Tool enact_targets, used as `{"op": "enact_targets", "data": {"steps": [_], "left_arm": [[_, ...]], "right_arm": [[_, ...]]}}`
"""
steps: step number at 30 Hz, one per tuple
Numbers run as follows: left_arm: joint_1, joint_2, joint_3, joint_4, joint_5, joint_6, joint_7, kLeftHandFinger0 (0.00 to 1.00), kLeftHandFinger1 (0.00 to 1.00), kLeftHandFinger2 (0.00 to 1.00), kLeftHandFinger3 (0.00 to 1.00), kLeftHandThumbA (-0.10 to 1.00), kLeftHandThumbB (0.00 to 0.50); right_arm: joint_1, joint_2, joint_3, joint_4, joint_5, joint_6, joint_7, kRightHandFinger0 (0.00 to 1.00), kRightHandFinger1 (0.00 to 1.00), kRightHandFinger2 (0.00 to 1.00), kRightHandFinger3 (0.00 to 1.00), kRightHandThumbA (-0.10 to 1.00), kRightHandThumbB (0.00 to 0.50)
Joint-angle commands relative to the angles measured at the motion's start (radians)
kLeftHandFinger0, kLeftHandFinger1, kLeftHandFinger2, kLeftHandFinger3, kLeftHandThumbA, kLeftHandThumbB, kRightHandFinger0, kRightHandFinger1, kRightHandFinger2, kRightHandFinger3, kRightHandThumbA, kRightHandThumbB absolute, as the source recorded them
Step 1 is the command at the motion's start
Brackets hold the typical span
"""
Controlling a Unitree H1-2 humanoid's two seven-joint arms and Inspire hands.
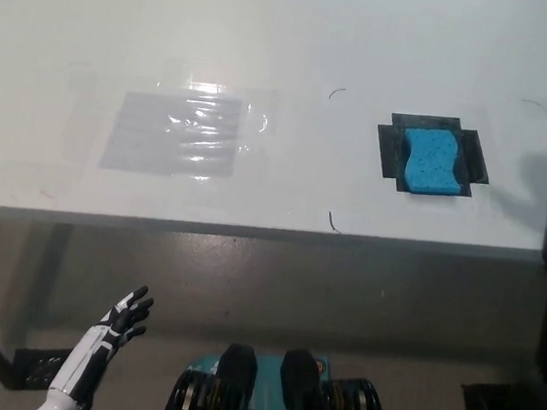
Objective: A soft sponge is kept on the balc marked spot on the table infront of the robot and it uses its right hand fist to press down on it and drrags it across the table in a back and forth manner twice to clean it
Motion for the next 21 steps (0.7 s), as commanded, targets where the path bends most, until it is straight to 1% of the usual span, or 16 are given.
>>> {"op": "enact_targets", "data": {"steps": [1,3,4,6,8,11,12,17,18,19,20,21], "left_arm": [[-0.008,0.006,0.008,-0.006,-0.002,-0.059,-0.007,1.0,1.0,1.0,1.0,1.0,0.5],[-0.008,0.006,0.009,-0.004,-0.003,-0.064,-0.007,1.0,1.0,1.0,1.0,1.0,0.5],[-0.009,0.006,0.009,-0.004,-0.003,-0.064,-0.007,1.0,1.0,1.0,1.0,1.0,0.5],[-0.004,0.0,0.009,-0.007,0.002,-0.061,-0.001,1.0,1.0,1.0,1.0,1.0,0.5],[-0.002,0.002,0.007,-0.017,0.007,-0.046,0.0,1.0,1.0,1.0,1.0,1.0,0.5],[-0.007,0.003,0.008,-0.01,0.008,-0.064,0.001,1.0,1.0,1.0,1.0,1.0,0.5],[-0.007,0.003,0.009,-0.012,0.004,-0.061,-0.001,1.0,1.0,1.0,1.0,1.0,0.5],[0.001,0.0,0.011,-0.023,-0.004,-0.058,-0.003,1.0,1.0,1.0,1.0,1.0,0.5],[0.001,0.003,0.012,-0.024,-0.005,-0.057,-0.004,1.0,1.0,1.0,1.0,1.0,0.5],[0.0,0.004,0.013,-0.022,-0.007,-0.059,-0.005,1.0,1.0,1.0,1.0,1.0,0.5],[0.001,0.004,0.013,-0.021,-0.009,-0.06,-0.006,1.0,1.0,1.0,1.0,1.0,0.5],[0.004,0.004,0.012,-0.023,-0.008,-0.061,-0.007,1.0,1.0,1.0,1.0,1.0,0.5]], "right_arm": [[-0.15,-0.004,-0.006,0.231,-0.021,-0.116,-0.008,0.0,0.0,0.0,0.0,1.0,0.277],[-0.19,0.001,-0.005,0.377,-0.05,-0.147,-0.046,0.0,0.0,0.0,0.0,1.0,0.256],[-0.195,0.002,-0.005,0.396,-0.054,-0.152,-0.053,0.0,0.0,0.0,0.0,1.0,0.257],[-0.227,0.004,-0.011,0.539,-0.047,-0.215,-0.053,0.0,0.0,0.0,0.0,1.0,0.206],[-0.263,0.001,-0.018,0.679,-0.043,-0.261,-0.06,0.0,0.0,0.0,0.0,1.0,0.189],[-0.308,-0.003,-0.019,0.888,-0.05,-0.311,-0.097,0.0,0.0,0.0,0.0,1.0,0.221],[-0.311,-0.002,-0.022,0.948,-0.043,-0.331,-0.094,0.0,0.0,0.0,0.0,1.0,0.199],[-0.309,0.0,-0.023,1.145,-0.031,-0.364,-0.105,0.0,0.0,0.01,0.0,1.0,0.219],[-0.305,0.005,-0.04,1.184,-0.009,-0.369,-0.096,0.0,0.0,0.01,0.01,1.0,0.235],[-0.303,0.006,-0.04,1.208,-0.01,-0.373,-0.1,0.0,0.0,0.01,0.01,1.0,0.239],[-0.3,0.006,-0.041,1.227,-0.011,-0.368,-0.104,0.0,0.0,0.03,0.02,1.0,0.248],[-0.29,0.007,-0.042,1.248,-0.013,-0.351,-0.115,0.0,0.0,0.11,0.1,1.0,0.25]]}}
